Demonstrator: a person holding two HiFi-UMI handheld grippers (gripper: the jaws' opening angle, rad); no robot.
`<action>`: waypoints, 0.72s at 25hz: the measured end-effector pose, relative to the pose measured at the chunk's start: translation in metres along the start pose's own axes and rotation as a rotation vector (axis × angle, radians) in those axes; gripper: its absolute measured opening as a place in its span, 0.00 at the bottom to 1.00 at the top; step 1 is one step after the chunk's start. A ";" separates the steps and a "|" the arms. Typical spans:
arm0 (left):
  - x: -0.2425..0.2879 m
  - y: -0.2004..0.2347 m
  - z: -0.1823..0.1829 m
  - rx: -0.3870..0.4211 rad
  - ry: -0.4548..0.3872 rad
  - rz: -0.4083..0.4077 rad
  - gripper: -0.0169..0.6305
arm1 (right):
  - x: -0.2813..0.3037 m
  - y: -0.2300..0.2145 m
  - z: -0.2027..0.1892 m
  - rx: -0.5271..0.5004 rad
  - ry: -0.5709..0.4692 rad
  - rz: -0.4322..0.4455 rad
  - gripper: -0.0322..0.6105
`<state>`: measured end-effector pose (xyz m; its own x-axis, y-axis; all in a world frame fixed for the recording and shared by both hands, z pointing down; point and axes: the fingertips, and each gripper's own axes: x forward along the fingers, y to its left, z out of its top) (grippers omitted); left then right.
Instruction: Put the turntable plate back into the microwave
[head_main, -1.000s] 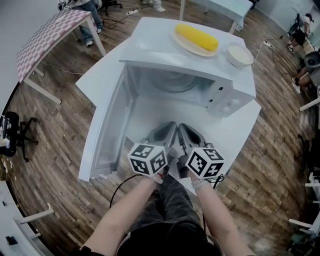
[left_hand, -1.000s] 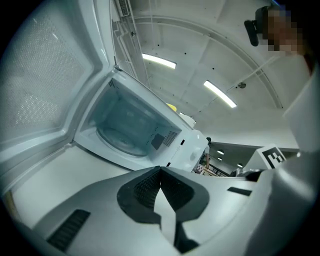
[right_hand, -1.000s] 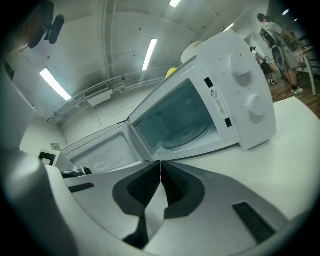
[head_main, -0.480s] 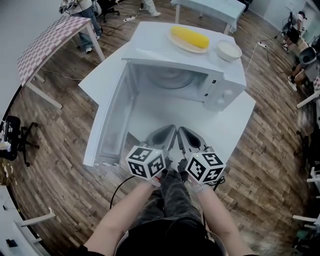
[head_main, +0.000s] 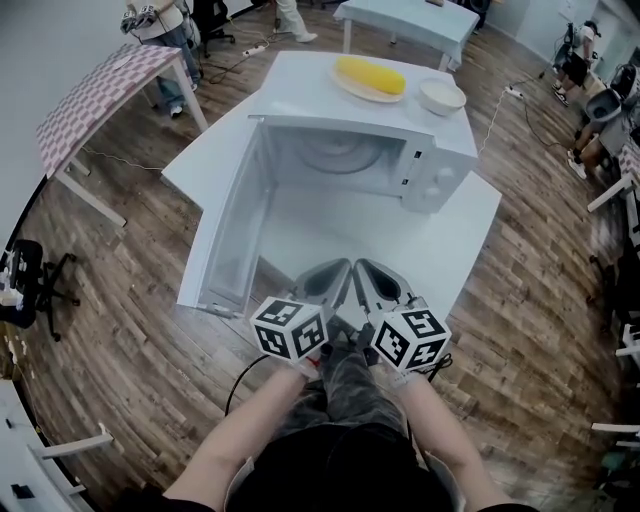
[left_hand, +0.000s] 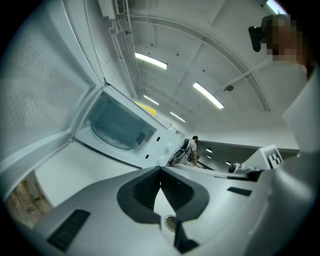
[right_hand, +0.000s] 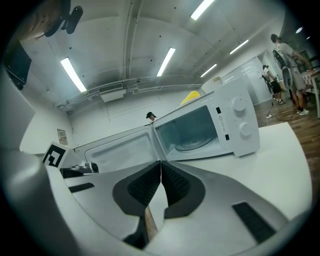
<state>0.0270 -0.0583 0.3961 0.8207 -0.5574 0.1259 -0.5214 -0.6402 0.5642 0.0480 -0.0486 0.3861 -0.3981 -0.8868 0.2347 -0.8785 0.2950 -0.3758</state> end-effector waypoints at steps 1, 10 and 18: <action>-0.002 -0.003 0.002 0.001 -0.003 -0.007 0.05 | -0.002 0.002 0.001 -0.005 -0.003 0.000 0.09; -0.023 -0.023 0.004 0.063 0.002 -0.028 0.05 | -0.021 0.018 0.002 -0.038 -0.010 0.012 0.09; -0.038 -0.025 0.007 0.060 -0.045 -0.005 0.05 | -0.039 0.029 -0.001 -0.081 -0.022 0.012 0.09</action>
<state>0.0079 -0.0247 0.3718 0.8128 -0.5762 0.0856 -0.5312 -0.6728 0.5149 0.0373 -0.0054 0.3668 -0.4038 -0.8903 0.2104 -0.8925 0.3328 -0.3046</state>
